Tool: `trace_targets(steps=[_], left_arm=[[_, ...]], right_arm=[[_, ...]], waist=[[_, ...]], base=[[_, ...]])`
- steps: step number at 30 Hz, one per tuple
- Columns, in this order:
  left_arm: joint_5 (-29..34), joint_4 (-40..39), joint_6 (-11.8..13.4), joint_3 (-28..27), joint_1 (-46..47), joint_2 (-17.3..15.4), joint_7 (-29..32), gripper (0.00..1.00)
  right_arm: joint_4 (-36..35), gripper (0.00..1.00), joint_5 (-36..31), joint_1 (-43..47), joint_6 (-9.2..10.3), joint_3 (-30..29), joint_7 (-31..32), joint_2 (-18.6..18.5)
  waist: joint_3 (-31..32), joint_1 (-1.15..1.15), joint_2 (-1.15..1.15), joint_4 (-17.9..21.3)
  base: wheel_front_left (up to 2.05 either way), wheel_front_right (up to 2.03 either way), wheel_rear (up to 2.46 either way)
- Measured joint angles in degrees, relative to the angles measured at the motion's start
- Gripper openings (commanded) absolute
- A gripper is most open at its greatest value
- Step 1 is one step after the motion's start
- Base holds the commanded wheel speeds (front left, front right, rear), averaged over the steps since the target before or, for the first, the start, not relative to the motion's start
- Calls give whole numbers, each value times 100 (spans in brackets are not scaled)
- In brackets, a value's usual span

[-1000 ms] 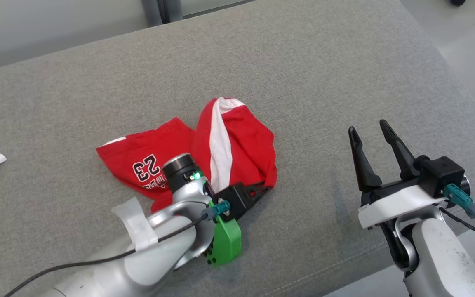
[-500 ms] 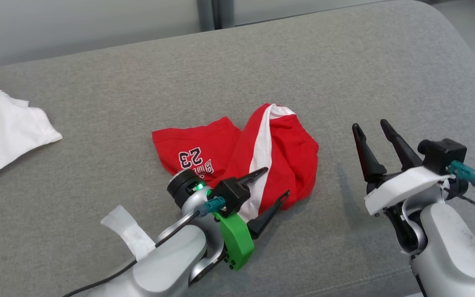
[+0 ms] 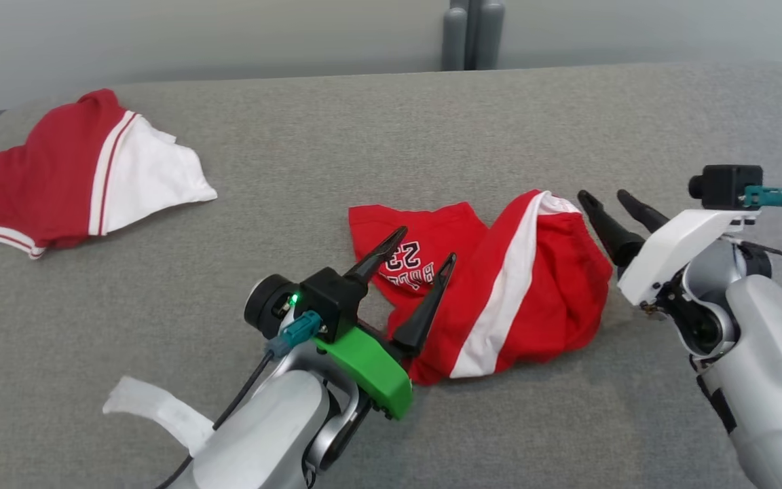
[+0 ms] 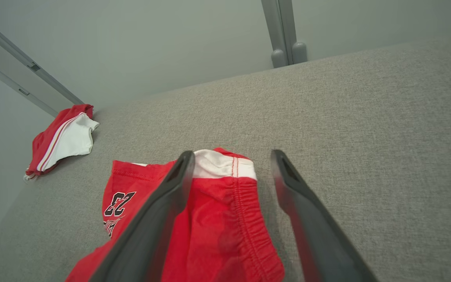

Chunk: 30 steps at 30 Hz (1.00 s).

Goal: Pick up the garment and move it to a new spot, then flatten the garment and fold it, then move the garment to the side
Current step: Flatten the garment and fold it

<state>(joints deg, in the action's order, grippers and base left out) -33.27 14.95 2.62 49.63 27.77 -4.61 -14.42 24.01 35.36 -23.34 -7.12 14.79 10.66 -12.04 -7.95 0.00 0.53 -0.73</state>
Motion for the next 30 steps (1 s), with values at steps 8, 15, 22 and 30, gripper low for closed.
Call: trace_targets(steps=[8, 15, 22, 30], left_arm=[[189, -350, 34, -140, -318, -13, 0, 100], [271, -512, -112, -142, -542, -41, 0, 100], [370, -638, -137, -316, -732, -187, 0, 100], [471, -745, -241, -381, -918, -194, 0, 100]], right_arm=[[287, 100, 366, -75, 0, -267, 520, -572], [434, 100, 835, -63, 0, -342, 1002, -880], [516, 100, 1118, -46, 0, -240, 1421, -987], [548, 100, 1249, 43, 0, -65, 1782, -1212]], waist=[[45, 0, 0, -549], [54, 0, 0, -1084], [42, 0, 0, -1418], [76, 0, 0, -1423]], base=[[0, 0, 0], [0, 0, 0], [0, 0, 0], [0, 0, 0]])
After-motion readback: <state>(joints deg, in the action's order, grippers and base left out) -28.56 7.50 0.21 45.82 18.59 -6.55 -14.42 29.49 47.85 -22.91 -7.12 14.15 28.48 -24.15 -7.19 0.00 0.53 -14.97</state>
